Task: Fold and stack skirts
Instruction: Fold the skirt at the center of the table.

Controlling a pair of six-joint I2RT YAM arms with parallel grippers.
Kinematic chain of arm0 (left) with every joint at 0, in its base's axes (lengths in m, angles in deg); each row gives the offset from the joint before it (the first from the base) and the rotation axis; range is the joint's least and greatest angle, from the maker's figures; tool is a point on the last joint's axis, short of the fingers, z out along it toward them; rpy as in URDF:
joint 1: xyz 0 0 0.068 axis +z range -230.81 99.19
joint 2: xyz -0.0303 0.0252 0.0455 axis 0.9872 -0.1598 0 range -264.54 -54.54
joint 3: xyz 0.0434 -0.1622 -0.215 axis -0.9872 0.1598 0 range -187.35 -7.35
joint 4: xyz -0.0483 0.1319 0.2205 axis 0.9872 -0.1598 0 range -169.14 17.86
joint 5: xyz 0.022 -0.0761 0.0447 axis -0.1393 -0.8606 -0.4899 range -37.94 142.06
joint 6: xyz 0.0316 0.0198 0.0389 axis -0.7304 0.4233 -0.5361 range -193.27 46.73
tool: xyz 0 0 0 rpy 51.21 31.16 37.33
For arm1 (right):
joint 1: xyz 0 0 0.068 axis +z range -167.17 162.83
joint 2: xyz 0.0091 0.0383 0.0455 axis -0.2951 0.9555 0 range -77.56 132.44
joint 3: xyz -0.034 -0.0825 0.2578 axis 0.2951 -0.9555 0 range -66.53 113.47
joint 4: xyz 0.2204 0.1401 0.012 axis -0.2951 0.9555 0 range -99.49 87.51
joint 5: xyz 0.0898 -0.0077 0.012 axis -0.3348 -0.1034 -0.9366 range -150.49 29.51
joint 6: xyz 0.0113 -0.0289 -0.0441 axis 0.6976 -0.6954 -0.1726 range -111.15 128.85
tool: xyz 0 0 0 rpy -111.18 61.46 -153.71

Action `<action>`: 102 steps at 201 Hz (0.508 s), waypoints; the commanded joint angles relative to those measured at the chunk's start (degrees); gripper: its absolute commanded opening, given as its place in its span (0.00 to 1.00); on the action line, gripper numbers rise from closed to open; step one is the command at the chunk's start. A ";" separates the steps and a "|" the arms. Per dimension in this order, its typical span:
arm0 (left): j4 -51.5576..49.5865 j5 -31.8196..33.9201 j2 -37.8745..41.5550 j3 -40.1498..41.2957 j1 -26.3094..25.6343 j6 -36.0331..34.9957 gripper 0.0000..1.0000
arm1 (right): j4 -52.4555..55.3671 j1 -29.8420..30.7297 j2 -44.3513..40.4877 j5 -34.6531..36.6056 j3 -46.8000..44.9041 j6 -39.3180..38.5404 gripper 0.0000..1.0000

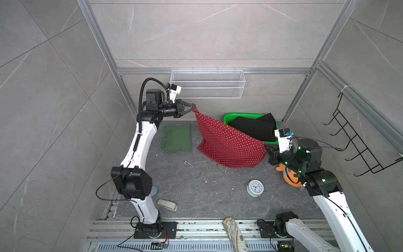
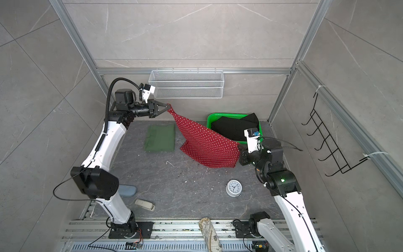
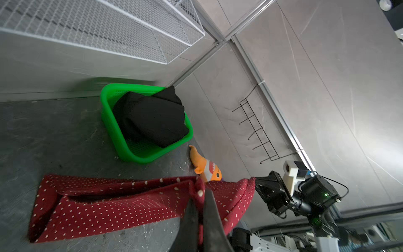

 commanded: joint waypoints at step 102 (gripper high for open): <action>-16.55 22.78 41.45 34.99 0.76 -2.81 0.00 | 10.37 4.49 -4.72 -22.07 -13.21 10.36 0.00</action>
